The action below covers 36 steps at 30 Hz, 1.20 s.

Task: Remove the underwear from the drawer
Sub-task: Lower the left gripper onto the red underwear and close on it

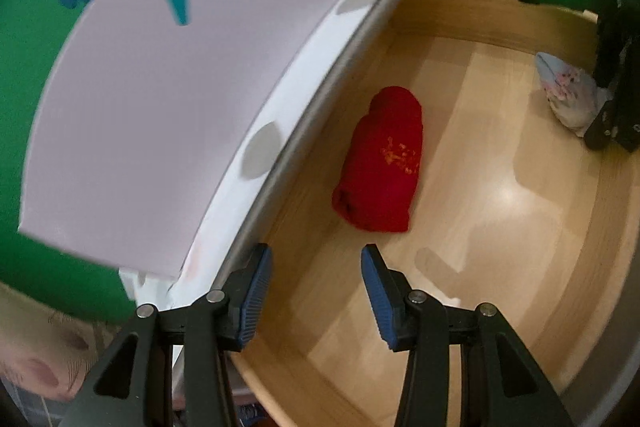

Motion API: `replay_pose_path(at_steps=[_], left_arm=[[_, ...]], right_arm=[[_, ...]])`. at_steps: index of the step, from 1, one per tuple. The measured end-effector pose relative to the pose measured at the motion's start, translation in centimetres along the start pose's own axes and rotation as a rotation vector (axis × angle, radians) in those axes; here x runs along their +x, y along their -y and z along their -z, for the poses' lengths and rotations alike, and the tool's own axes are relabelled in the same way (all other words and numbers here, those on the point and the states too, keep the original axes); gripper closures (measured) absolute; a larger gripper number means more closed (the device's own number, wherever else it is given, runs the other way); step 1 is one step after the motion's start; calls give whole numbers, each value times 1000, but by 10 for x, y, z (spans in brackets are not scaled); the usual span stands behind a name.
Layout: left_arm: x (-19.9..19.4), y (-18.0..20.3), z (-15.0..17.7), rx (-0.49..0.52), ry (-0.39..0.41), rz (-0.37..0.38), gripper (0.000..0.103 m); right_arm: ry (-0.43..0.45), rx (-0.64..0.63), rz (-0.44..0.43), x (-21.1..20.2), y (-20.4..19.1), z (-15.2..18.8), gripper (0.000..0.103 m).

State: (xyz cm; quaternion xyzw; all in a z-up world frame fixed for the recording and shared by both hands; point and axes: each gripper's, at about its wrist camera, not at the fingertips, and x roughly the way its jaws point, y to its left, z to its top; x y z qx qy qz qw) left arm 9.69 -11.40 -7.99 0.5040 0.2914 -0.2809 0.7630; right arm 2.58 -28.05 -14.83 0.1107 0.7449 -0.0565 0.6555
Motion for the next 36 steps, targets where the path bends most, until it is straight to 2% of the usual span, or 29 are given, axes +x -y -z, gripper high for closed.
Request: replay_pose_path(at_steps=[10, 20, 23, 26, 36], left_arm=[[25, 16, -14, 122, 30, 65, 56], [31, 23, -12, 192, 108, 48, 56], [35, 26, -8, 212, 93, 80, 56], [38, 36, 3, 243, 97, 66, 56], [48, 41, -7, 272, 116, 62, 56]], right_arm=[[0, 7, -1, -1, -4, -7, 61], [-2, 16, -4, -5, -2, -9, 59], [-2, 19, -5, -1, -2, -9, 59], [-2, 20, -5, 0, -1, -9, 59], [-2, 20, -3, 0, -1, -10, 58]])
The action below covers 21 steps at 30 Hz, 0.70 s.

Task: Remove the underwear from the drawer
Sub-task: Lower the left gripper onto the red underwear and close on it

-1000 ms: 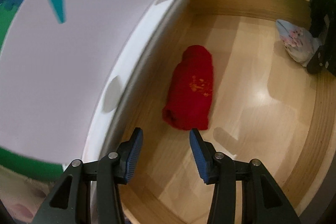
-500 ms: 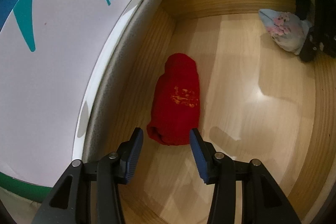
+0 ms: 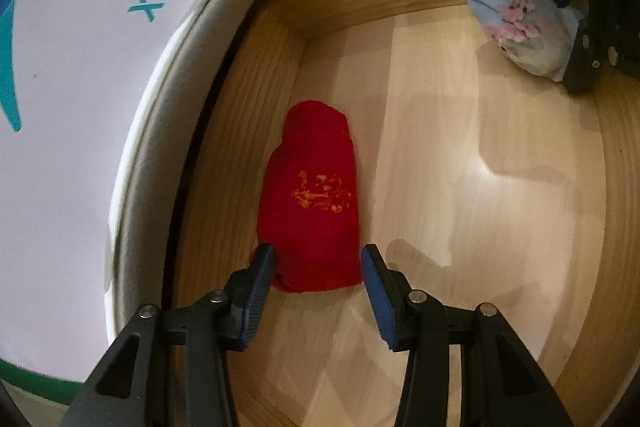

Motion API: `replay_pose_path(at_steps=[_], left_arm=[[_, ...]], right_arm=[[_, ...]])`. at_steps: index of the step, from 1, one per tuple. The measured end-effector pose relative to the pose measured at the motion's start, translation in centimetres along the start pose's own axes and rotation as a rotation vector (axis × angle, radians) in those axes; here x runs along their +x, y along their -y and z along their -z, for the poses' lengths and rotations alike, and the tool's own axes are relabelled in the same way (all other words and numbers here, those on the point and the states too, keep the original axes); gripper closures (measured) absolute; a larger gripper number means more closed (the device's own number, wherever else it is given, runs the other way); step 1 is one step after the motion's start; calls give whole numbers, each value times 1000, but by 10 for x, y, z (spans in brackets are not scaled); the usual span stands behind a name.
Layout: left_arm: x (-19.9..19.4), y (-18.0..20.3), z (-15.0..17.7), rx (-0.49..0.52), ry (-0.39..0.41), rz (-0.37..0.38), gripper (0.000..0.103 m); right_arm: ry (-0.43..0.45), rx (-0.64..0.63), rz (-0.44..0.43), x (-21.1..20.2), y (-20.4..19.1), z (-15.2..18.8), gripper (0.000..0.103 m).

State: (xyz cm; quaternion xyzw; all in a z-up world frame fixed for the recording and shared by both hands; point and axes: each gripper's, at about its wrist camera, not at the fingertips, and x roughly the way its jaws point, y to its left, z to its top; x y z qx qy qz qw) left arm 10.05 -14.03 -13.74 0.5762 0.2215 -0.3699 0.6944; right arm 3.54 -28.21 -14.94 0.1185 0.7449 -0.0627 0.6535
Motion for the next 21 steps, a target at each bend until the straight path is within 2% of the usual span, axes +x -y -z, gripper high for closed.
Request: replay_pose_path(at_steps=[3, 7, 16, 21], left_arm=[[2, 3, 2, -13, 3, 3, 56], [6, 9, 3, 13, 4, -58, 56], [21, 20, 0, 28, -14, -130, 55], [36, 30, 2, 44, -24, -131, 46]], right_arm=[[0, -2, 1, 0, 0, 0, 58], [0, -2, 0, 0, 0, 0, 58], [2, -1, -7, 0, 2, -1, 58], [2, -1, -7, 0, 2, -1, 58]])
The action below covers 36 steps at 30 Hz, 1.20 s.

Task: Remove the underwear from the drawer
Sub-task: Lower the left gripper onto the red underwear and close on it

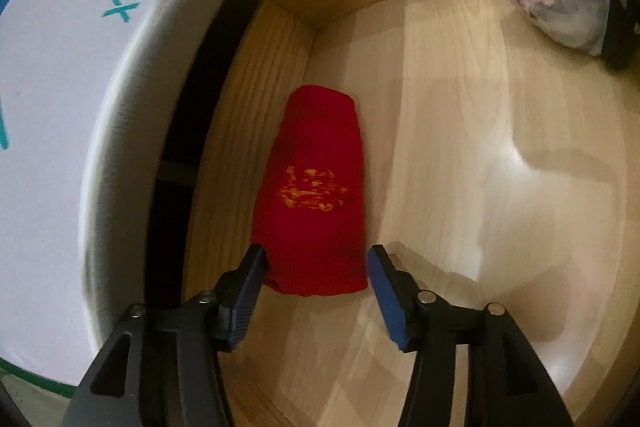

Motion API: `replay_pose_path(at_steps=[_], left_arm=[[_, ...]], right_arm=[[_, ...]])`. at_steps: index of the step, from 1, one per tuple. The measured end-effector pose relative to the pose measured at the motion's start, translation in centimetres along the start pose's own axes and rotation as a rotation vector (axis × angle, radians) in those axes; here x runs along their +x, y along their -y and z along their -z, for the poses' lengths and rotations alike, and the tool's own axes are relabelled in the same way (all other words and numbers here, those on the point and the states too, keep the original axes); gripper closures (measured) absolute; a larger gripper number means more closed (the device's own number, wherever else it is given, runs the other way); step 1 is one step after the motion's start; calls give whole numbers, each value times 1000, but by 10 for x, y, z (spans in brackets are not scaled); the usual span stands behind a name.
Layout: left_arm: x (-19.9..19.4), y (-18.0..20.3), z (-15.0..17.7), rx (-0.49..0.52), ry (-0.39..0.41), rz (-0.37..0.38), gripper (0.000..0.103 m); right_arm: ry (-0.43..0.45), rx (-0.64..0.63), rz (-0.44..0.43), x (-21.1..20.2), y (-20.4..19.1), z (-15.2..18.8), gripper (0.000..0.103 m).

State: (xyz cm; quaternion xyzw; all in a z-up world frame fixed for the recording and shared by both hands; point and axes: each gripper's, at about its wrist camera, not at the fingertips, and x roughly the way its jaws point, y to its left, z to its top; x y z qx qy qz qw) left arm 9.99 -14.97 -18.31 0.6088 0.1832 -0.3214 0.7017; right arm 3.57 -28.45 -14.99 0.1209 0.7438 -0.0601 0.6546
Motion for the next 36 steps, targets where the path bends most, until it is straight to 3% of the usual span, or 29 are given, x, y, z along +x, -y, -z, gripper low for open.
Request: replay_pose_path(at_steps=[8, 9, 11, 12, 20, 36], left_arm=[[2, 4, 8, -12, 46, -24, 45], [-5, 7, 13, -17, 46, -26, 46], [-1, 5, 15, -26, 28, -17, 59], [2, 4, 17, -34, 19, -23, 60], [-1, -12, 4, -42, -20, 47, 71], [-15, -15, 9, -23, -159, 212, 72]], right_arm=[[1, 1, -1, 1, 1, -1, 58], [1, 2, -1, 1, 0, -1, 58], [1, 2, 0, 1, 0, -1, 58], [1, 1, 0, 1, -1, -1, 57], [2, 1, -2, 2, 0, -1, 57], [9, 1, -8, 3, -2, -2, 57]])
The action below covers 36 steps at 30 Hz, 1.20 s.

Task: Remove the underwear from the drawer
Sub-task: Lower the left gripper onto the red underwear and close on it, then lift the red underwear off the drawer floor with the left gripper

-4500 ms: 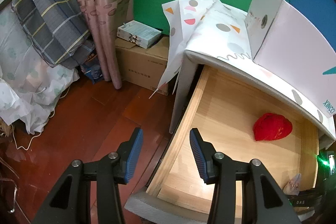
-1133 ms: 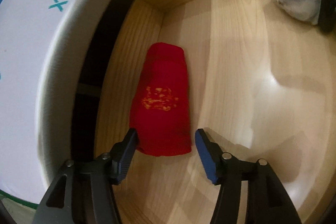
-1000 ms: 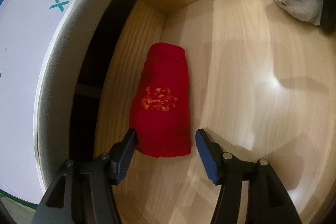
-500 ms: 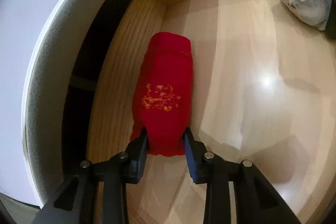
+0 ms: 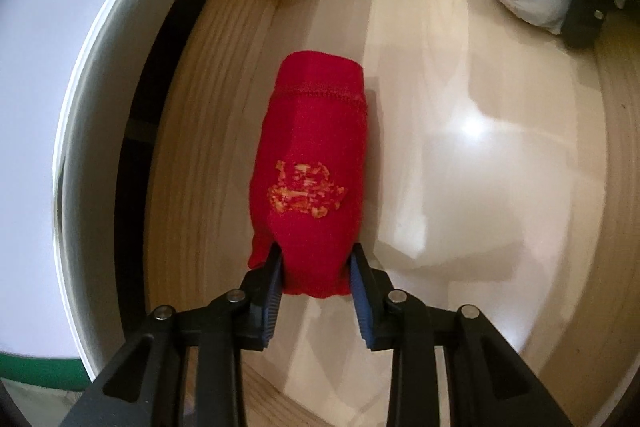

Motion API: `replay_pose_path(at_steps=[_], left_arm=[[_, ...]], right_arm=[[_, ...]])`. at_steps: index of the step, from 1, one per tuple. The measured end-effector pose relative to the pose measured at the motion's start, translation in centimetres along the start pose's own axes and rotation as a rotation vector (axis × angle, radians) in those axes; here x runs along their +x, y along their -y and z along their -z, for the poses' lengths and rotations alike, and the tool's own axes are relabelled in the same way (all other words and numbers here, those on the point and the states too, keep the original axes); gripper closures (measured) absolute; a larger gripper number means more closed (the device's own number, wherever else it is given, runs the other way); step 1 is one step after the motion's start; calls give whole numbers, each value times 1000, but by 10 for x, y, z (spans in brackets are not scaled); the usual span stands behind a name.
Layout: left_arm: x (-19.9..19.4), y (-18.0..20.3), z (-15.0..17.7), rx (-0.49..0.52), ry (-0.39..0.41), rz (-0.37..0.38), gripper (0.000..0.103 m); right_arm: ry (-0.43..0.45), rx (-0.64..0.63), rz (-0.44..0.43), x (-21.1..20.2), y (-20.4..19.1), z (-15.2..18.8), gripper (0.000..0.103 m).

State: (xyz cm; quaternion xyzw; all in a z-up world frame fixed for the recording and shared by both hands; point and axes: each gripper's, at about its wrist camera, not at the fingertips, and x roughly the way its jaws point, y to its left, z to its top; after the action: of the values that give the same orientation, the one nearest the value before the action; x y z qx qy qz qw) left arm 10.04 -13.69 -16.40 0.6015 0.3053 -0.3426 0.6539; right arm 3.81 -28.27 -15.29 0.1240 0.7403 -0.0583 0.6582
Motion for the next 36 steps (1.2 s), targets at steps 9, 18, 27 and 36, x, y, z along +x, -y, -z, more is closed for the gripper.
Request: replay_pose_path(at_steps=[9, 18, 27, 36], left_arm=[[-11, -9, 11, -110, -107, 145, 72], [-4, -30, 14, -334, -210, 317, 72], [-11, -40, 39, -540, -245, 481, 72], [-17, -41, 54, -707, -263, 541, 71]], right_arm=[[7, -6, -17, 1, 1, 0, 57], [9, -10, -25, 0, 2, -2, 56], [12, -16, -34, 0, 3, -2, 54], [12, -17, -35, -1, 4, 0, 54]])
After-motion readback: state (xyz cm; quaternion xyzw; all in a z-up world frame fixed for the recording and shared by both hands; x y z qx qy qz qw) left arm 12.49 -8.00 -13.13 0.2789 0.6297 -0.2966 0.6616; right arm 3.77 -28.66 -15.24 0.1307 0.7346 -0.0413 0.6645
